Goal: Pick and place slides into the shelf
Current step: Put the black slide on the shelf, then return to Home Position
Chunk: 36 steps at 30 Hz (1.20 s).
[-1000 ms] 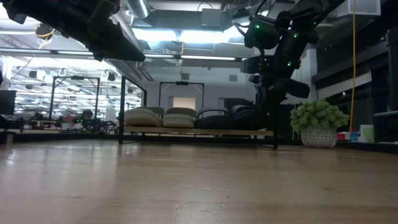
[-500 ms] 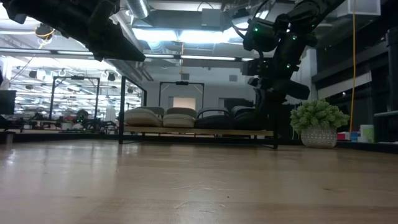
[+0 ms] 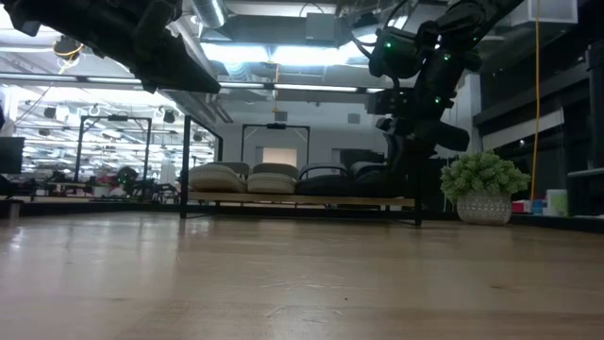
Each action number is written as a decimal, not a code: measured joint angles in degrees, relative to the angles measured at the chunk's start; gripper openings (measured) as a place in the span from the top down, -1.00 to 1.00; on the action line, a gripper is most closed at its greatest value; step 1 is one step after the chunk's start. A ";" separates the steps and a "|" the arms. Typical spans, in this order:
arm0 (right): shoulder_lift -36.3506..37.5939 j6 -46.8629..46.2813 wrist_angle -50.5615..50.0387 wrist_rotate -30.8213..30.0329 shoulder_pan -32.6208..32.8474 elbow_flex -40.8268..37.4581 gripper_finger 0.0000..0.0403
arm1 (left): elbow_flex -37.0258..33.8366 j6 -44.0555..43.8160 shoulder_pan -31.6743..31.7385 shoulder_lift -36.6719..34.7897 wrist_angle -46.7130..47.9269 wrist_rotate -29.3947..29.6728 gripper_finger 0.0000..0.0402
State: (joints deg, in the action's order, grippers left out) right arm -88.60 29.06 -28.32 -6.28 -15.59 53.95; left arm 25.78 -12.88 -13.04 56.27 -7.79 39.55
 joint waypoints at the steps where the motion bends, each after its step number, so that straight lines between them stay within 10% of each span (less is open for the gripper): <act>1: 0.00 -0.02 0.00 0.00 0.00 0.00 0.62 | 0.00 0.00 0.02 0.00 0.00 0.00 0.98; 12: 0.12 -0.39 0.44 0.04 0.02 0.00 0.20 | 0.00 0.00 0.00 -0.02 0.00 -0.02 0.98; 25: 0.28 -3.95 -7.02 -0.06 0.33 7.70 0.15 | 0.00 0.00 0.00 0.00 0.00 0.00 0.98; 36: 0.31 -7.52 -15.44 -0.13 3.72 17.72 0.94 | -0.02 3.40 0.02 -0.02 -0.73 -0.02 0.98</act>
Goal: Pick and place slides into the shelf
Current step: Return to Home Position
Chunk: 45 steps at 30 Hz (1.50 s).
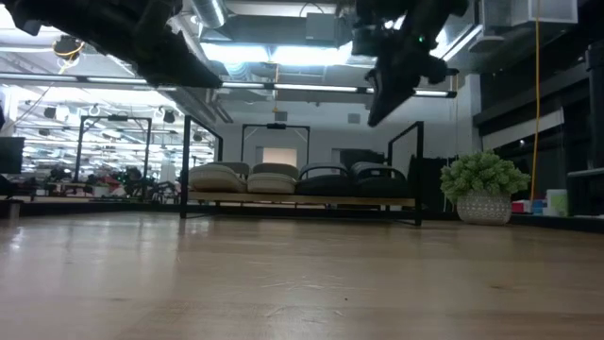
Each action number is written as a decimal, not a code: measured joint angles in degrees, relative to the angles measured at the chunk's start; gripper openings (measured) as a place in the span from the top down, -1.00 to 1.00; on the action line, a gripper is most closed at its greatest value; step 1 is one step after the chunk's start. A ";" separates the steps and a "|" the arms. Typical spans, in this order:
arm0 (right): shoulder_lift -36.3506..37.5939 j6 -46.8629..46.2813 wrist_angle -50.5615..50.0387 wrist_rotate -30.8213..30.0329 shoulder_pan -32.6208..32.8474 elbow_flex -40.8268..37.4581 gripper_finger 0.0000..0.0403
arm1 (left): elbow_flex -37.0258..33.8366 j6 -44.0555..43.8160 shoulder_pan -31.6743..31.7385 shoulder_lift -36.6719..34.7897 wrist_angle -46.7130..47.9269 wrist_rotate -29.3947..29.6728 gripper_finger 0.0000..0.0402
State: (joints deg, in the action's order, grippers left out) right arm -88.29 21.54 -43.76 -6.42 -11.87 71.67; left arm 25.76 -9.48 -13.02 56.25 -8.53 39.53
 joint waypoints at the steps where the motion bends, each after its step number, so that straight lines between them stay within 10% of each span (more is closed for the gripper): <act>1: 0.00 0.02 -0.54 -0.02 0.48 0.61 0.96 | 0.00 1.04 0.00 0.00 -0.91 0.04 0.98; 23: 21.96 -5.23 -2.96 -0.84 8.11 1.26 0.99 | 0.15 9.84 3.00 -25.74 17.47 -8.11 1.00; 45: 40.06 -12.51 44.84 9.71 9.50 -45.02 0.99 | -17.63 9.01 4.51 -39.59 8.11 -15.50 1.00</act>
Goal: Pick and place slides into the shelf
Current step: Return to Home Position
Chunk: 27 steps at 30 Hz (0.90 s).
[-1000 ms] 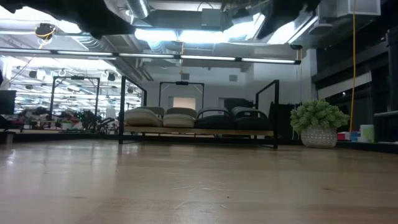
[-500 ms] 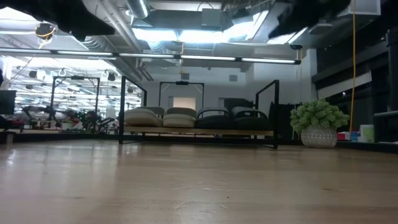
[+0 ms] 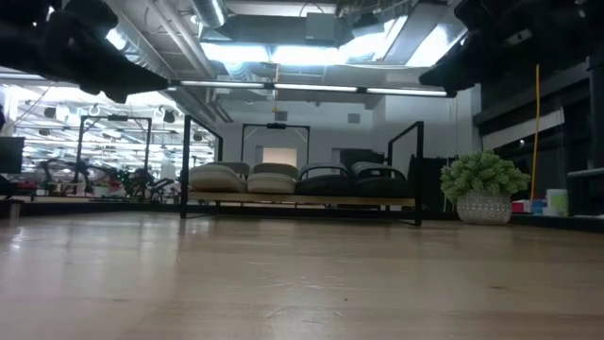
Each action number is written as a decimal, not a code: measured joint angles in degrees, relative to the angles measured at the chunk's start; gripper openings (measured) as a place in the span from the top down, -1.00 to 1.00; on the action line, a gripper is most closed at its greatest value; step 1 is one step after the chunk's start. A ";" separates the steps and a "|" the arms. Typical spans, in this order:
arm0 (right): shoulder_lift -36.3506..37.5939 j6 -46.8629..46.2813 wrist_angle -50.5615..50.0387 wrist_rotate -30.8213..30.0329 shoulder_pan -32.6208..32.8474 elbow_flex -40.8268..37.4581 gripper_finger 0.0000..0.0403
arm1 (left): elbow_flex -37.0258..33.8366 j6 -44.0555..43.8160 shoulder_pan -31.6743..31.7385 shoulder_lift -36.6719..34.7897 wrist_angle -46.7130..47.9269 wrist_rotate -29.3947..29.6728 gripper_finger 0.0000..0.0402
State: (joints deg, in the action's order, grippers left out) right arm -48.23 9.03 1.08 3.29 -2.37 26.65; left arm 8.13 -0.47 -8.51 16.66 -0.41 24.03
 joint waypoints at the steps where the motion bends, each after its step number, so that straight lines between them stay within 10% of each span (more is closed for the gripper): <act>1: 0.32 -0.05 0.61 0.00 0.00 -0.60 0.99 | -0.29 0.63 0.00 -0.64 0.03 -0.38 1.00; 12: 1.41 -1.01 5.41 0.56 -0.89 -4.32 0.99 | -0.71 1.26 1.26 -10.90 7.61 -3.71 1.00; 27: 12.93 -0.95 4.16 15.89 -13.43 -4.28 0.99 | -4.88 1.25 6.88 -16.45 4.53 -11.31 1.00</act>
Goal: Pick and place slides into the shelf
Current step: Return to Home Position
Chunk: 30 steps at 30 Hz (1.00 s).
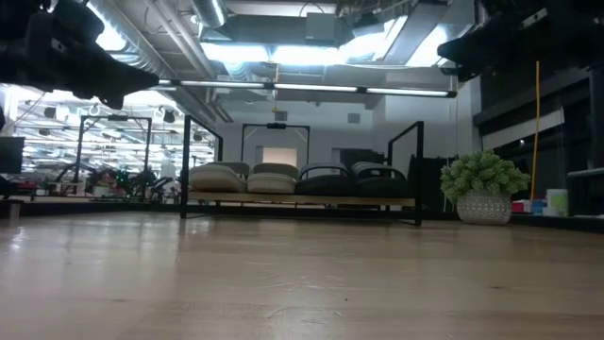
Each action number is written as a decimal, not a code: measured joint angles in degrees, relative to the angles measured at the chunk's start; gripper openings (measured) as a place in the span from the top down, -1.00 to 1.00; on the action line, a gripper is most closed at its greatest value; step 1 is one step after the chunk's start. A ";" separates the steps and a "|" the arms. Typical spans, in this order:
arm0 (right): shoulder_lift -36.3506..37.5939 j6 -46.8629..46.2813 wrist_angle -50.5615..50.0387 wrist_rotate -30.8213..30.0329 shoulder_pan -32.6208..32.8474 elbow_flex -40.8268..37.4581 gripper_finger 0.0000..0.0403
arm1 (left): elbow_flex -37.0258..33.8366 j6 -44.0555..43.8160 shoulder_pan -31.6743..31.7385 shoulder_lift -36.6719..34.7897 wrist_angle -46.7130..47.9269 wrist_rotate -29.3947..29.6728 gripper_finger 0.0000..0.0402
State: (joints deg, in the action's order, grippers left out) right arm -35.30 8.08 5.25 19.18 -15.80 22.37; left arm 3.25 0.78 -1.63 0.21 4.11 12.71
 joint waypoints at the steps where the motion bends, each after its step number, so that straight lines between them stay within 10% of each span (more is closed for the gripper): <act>1: 1.38 0.20 -1.63 0.13 -0.33 0.00 0.99 | 0.00 -0.49 0.14 0.00 0.15 0.00 1.00; 17: 20.48 -3.81 1.24 -4.52 -0.60 -13.37 1.00 | 0.02 -2.14 0.18 0.02 1.90 0.00 1.00; 30: 21.19 -6.07 7.60 -10.72 -0.41 -21.99 1.00 | 0.02 -2.13 0.18 0.03 1.90 1.94 1.00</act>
State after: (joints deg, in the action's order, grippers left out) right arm -14.11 2.01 12.85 8.46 -16.21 0.38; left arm 3.27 -1.34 -1.45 0.24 6.01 14.66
